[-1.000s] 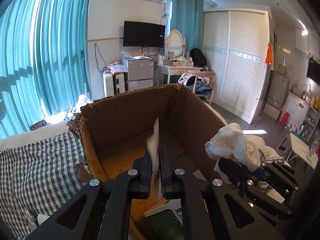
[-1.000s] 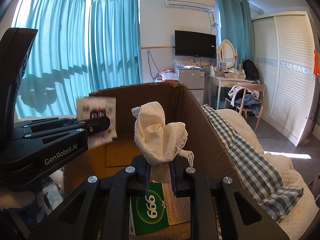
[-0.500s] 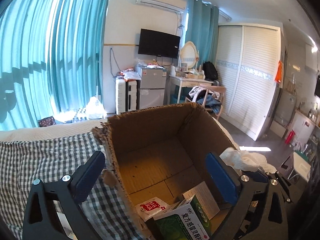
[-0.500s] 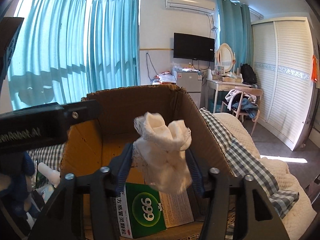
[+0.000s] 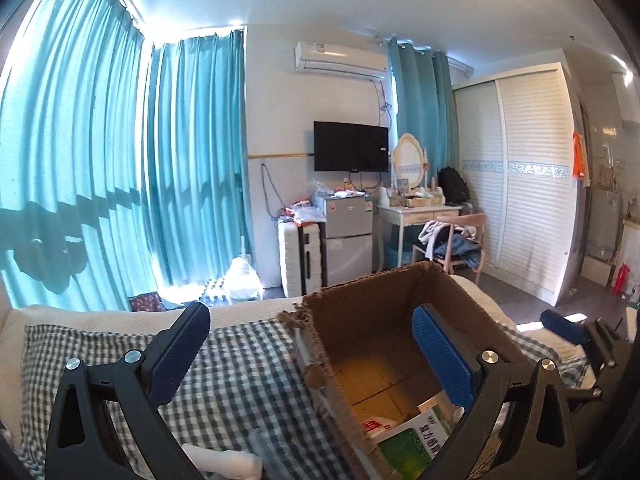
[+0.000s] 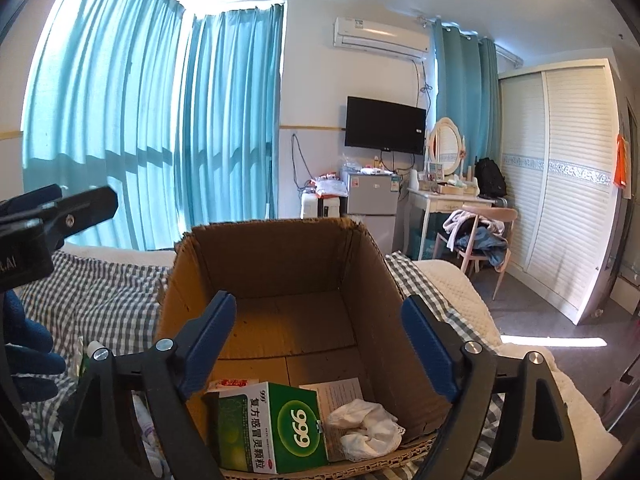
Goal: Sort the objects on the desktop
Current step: 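Open both grippers to drop the sachet and lace cloth into the box, then move both grippers back toward the foil pack and white bottle on the bed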
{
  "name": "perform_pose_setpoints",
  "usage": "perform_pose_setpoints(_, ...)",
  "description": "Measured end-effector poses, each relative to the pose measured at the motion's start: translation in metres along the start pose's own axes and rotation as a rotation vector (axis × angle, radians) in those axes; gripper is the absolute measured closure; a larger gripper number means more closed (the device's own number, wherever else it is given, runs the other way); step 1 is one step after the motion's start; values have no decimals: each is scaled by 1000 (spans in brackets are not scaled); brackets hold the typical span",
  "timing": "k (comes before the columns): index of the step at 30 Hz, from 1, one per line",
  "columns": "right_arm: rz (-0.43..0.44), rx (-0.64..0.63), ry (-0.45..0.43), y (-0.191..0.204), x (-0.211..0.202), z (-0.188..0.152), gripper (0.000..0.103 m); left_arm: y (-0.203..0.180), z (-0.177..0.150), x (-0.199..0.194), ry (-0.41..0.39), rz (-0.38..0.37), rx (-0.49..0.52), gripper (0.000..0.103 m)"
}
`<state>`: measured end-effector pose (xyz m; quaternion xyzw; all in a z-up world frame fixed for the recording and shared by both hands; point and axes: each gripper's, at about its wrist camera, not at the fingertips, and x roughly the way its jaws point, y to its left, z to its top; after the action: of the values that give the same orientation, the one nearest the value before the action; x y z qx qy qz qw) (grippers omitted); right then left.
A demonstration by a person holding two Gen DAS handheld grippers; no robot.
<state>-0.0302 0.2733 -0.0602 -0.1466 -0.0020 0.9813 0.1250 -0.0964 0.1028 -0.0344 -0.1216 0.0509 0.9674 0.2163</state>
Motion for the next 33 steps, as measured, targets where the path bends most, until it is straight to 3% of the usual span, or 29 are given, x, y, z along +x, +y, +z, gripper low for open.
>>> perform_pose_setpoints(2,14,1,-24,3,-7,5,13,7,0,-4,26,-15,-8,0)
perform_pose_setpoints(8,70,32,-70,10,-26,16,5,29,-4,-22,49,28,6,0)
perform_pose_setpoints(13,109,26,-101,20,-37,22,0,56,-6,-44,46,83,-46,0)
perform_pose_setpoints(21,149,-47,-135,49,-52,26,0,101,-2,-79,42,143,-129,0)
perform_pose_setpoints(24,183,-52,-145,60,-56,27,0,108,0,-94,15,231,-103,0)
perform_pose_setpoints(28,248,-9,-147,73,-60,25,0,115,-2,-101,55,337,-48,0)
perform_pose_setpoints(30,343,16,-113,80,-59,26,0,123,-5,-102,82,357,-38,0)
perform_pose_setpoints(33,353,-10,-123,96,-63,24,0,137,-13,-102,113,356,-59,0)
